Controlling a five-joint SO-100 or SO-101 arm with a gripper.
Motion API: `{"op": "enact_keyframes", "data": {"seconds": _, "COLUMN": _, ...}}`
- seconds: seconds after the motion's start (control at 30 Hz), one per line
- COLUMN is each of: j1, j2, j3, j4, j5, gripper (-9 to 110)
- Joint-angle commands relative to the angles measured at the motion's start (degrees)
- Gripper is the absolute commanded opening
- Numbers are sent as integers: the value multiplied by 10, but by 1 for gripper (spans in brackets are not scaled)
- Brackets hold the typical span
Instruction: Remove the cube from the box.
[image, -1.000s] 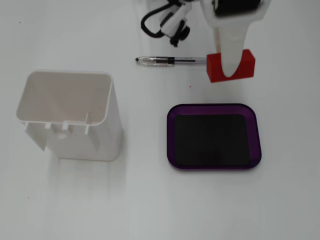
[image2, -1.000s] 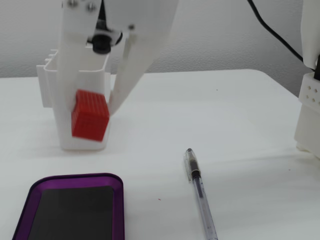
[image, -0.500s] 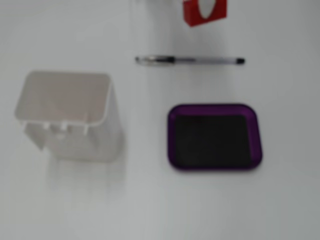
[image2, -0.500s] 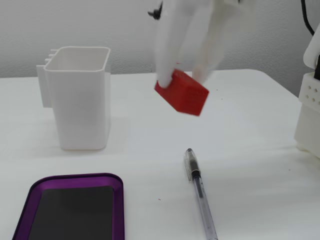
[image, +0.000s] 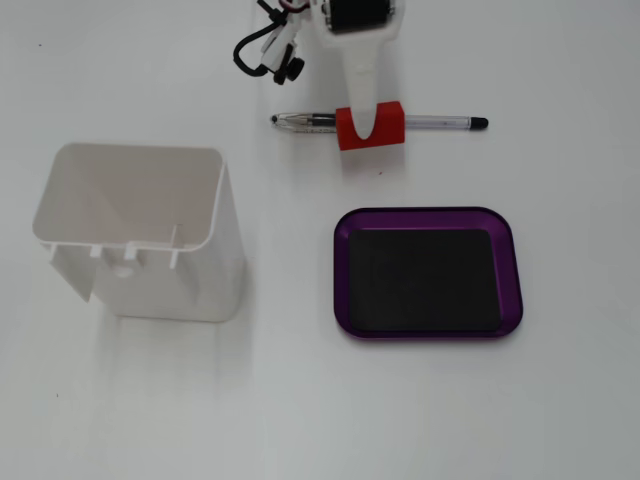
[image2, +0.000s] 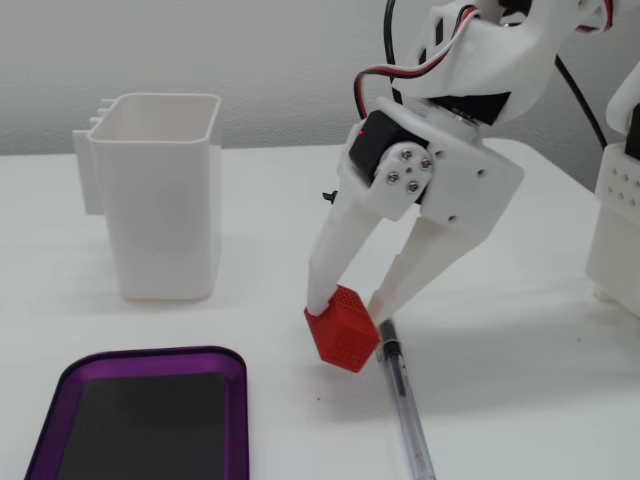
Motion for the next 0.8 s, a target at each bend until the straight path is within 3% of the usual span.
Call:
{"op": "enact_keyframes", "data": {"seconds": 0.0, "j1": 4, "j2": 18, "j3": 30, "j4": -69, "j5": 22, "gripper": -1}}
{"op": "enact_keyframes", "data": {"seconds": 0.4, "j1": -3, "j2": 24, "j3": 89, "j4": -81, "j5": 17, "gripper": 0}}
{"op": "enact_keyframes", "data": {"seconds": 0.77, "j1": -4, "j2": 28, "j3": 83, "j4": -65, "j5": 18, "gripper": 9}}
